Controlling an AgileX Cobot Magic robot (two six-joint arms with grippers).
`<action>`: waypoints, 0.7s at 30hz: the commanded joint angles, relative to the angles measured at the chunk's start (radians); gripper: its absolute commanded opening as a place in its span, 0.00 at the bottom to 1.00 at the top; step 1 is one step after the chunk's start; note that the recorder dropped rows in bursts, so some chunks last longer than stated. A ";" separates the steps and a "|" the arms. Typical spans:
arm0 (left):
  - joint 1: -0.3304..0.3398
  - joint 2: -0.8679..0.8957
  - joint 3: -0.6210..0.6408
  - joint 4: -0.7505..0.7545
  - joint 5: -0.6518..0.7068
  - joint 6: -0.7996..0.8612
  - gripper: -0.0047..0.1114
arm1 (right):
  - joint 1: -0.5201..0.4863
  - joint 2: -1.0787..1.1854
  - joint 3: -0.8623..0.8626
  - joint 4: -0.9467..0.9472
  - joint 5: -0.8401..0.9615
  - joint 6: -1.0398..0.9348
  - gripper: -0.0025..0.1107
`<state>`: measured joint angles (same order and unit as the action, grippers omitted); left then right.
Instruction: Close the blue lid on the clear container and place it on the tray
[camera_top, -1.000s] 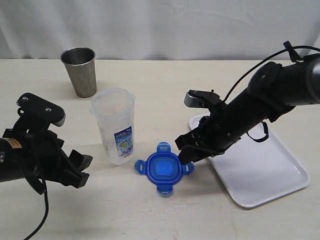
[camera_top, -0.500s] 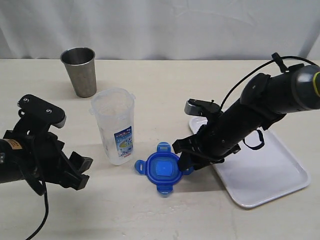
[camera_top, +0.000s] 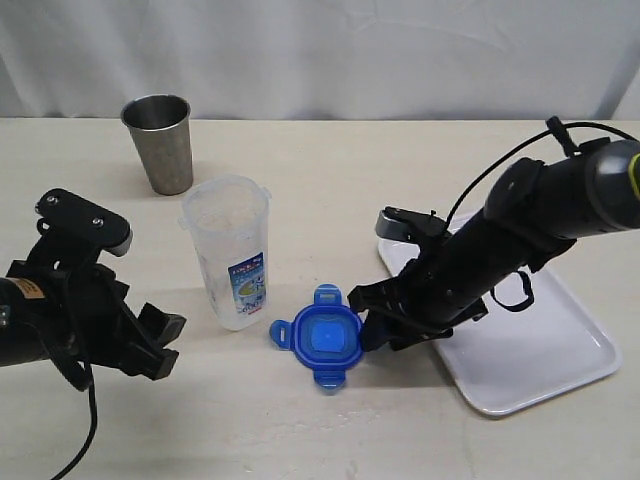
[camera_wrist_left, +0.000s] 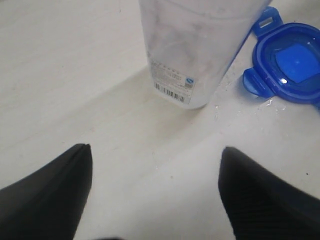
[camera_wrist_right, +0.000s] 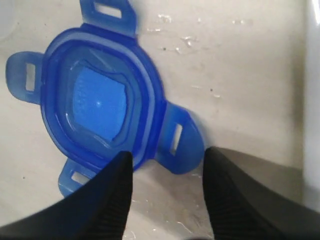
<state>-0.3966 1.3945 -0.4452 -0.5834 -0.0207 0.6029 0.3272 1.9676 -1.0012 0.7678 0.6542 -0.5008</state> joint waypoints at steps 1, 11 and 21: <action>0.003 -0.007 0.003 -0.006 0.002 -0.006 0.62 | 0.001 0.017 0.019 0.114 -0.026 -0.112 0.41; 0.003 -0.007 0.003 -0.006 0.006 -0.006 0.62 | 0.001 0.051 0.019 0.112 -0.033 -0.123 0.31; 0.003 -0.007 0.003 -0.006 0.011 -0.006 0.62 | 0.001 0.051 0.013 0.112 -0.074 -0.176 0.06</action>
<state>-0.3966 1.3945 -0.4452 -0.5834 -0.0125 0.6029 0.3272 2.0040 -0.9910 0.9109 0.6187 -0.6500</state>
